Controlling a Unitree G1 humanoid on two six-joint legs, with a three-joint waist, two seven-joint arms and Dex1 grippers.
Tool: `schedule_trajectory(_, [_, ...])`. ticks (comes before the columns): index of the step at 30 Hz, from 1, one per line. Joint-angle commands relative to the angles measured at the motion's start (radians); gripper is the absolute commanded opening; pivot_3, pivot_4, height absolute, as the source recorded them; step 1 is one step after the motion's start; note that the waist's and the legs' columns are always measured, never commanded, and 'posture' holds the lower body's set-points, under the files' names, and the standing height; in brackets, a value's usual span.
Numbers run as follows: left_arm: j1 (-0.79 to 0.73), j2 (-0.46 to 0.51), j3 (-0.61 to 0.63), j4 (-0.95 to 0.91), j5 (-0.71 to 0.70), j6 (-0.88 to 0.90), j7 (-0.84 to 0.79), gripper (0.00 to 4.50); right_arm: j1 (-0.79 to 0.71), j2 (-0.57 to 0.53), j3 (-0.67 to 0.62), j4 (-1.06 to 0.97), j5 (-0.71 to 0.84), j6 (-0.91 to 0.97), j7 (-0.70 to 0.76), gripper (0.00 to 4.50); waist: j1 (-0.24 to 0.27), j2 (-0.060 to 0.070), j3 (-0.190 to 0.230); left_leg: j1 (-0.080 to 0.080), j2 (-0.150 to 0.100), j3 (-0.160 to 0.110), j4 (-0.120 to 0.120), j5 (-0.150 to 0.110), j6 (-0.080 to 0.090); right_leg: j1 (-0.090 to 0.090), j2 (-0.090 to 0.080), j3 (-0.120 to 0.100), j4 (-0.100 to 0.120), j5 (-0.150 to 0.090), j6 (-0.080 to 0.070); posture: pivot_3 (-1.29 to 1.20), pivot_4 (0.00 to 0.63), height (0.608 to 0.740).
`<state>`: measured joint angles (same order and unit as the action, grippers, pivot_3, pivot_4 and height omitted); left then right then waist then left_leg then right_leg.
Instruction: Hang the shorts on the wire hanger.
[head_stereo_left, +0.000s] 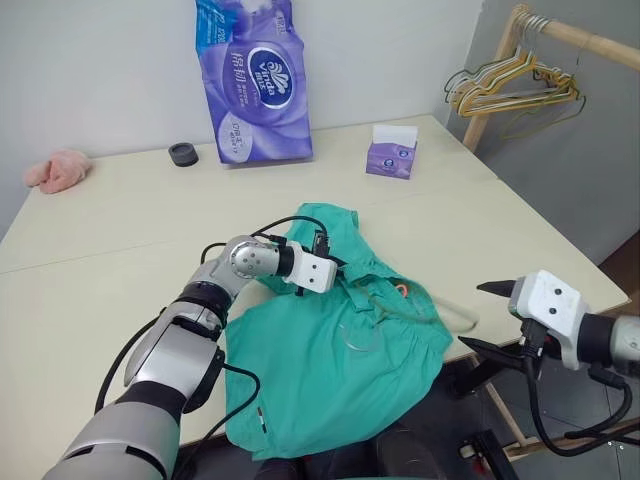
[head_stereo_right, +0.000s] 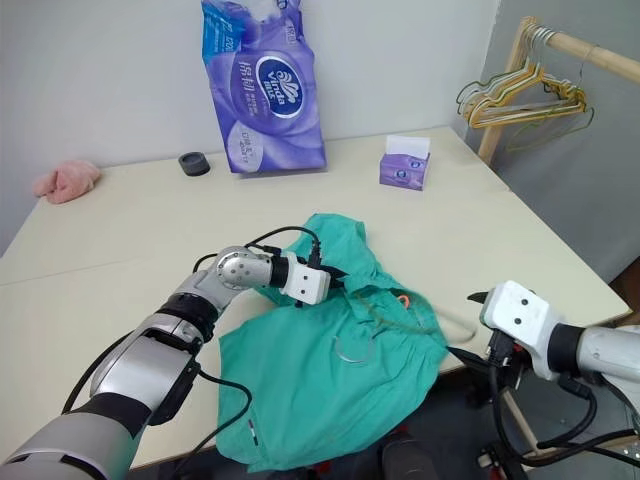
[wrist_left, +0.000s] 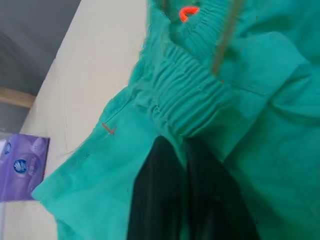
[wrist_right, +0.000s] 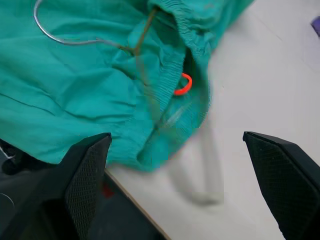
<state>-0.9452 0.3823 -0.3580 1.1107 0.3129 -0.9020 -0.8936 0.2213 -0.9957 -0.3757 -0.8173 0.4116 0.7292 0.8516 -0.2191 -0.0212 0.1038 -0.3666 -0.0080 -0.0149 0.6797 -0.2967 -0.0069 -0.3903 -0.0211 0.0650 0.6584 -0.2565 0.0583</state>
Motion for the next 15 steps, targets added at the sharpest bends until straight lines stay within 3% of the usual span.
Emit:
schedule_trajectory(1, [-0.030, -0.016, 0.063, -0.007, -0.101, 0.100, -0.072, 0.02, 0.056, 0.010, -0.142, -0.015, -0.018, -0.013, 0.021, 4.50, -0.001, 0.000, 0.000, 0.000, 0.000, 0.000, 0.000, 0.000, 0.000, 0.000, 0.000, 0.000, 0.000, 0.000, 0.001, -0.30, 0.068, 0.740])
schedule_trajectory(5, [-0.052, -0.038, 0.121, -0.017, -0.183, 0.253, -0.153, 0.02, 0.148, 0.017, -0.282, 0.017, -0.035, -0.015, 0.074, 4.50, -0.002, 0.000, 0.000, 0.000, 0.000, 0.000, 0.000, 0.000, 0.000, 0.000, 0.001, -0.002, 0.000, -0.001, 0.001, -0.30, 0.068, 0.740])
schedule_trajectory(8, [-0.081, -0.033, 0.152, -0.016, -0.228, 0.403, -0.229, 0.02, 0.173, 0.058, -0.315, -0.024, 0.047, 0.039, 0.088, 4.50, -0.005, 0.000, 0.000, 0.001, 0.000, 0.001, 0.000, 0.000, 0.000, 0.000, 0.001, -0.002, 0.000, -0.001, 0.001, -0.31, 0.068, 0.740])
schedule_trajectory(15, [-0.171, 0.048, 0.214, 0.011, -0.293, 0.761, -0.451, 0.02, 0.070, 0.200, -0.132, -0.112, 0.179, 0.153, -0.089, 4.50, -0.043, -0.001, 0.000, 0.000, 0.000, 0.000, -0.001, 0.000, 0.000, 0.000, 0.002, -0.002, -0.001, -0.001, 0.001, -0.33, 0.069, 0.740])
